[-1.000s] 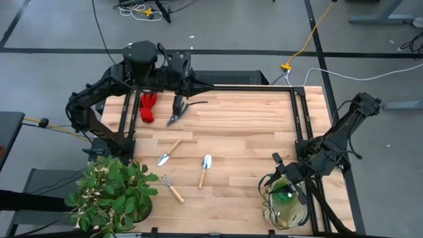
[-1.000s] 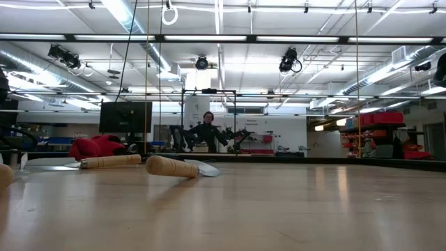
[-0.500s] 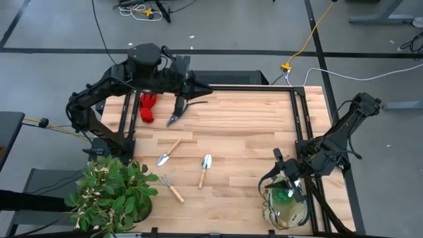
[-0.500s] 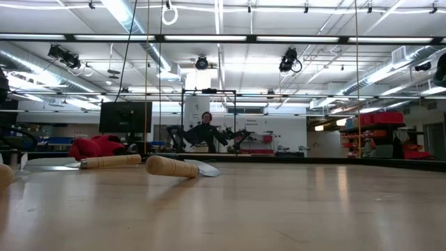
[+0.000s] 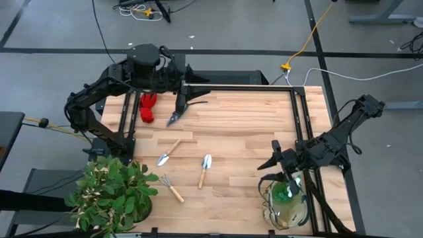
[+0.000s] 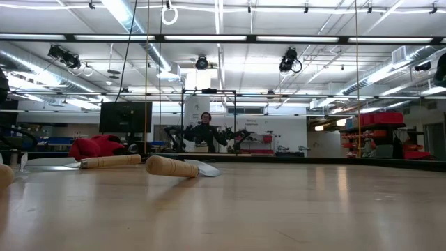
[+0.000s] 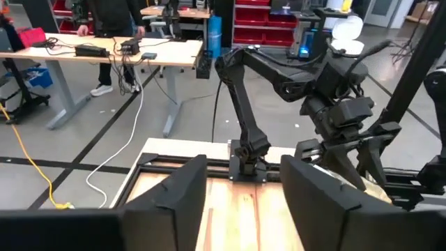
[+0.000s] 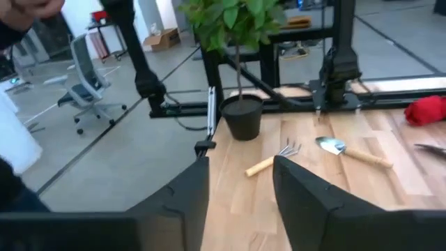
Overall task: Pick & Place Garden tools in Gardening bag
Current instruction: Put the left brown trowel into the white gardening bag
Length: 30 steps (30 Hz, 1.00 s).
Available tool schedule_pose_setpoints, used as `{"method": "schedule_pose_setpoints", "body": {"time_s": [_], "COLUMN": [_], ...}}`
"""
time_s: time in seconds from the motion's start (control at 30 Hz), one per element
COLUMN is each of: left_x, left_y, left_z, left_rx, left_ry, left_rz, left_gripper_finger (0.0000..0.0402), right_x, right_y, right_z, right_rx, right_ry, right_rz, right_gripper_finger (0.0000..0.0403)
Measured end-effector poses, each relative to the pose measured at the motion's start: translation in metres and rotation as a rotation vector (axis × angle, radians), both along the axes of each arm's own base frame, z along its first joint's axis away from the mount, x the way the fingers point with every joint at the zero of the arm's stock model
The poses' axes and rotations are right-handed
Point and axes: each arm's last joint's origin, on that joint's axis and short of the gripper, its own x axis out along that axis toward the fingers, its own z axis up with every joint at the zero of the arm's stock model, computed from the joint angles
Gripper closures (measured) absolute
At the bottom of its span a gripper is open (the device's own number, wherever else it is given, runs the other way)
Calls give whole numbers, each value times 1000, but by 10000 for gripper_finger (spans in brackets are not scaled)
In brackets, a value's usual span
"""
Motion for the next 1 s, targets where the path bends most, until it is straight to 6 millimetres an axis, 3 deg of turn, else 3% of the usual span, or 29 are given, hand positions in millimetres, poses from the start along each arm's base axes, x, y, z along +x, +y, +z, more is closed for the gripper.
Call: {"method": "schedule_pose_setpoints", "body": {"time_s": [0.17, 0.37, 1.0], "left_x": [-2, -5, -11], "left_y": [0, -2, 0], "left_z": [-5, -14, -29], "left_rx": [-12, -34, -20], "left_ry": [60, 152, 319], "left_rz": [-2, -19, 66], "left_gripper_finger": [185, 192, 225], "right_x": [4, 7, 15], "right_y": [-7, -14, -28], "right_z": [7, 15, 18], "right_rx": [-15, -51, -44], "right_ry": [-9, -35, -30], "right_rz": [-28, -54, -91], "right_gripper_finger": [190, 154, 156]}}
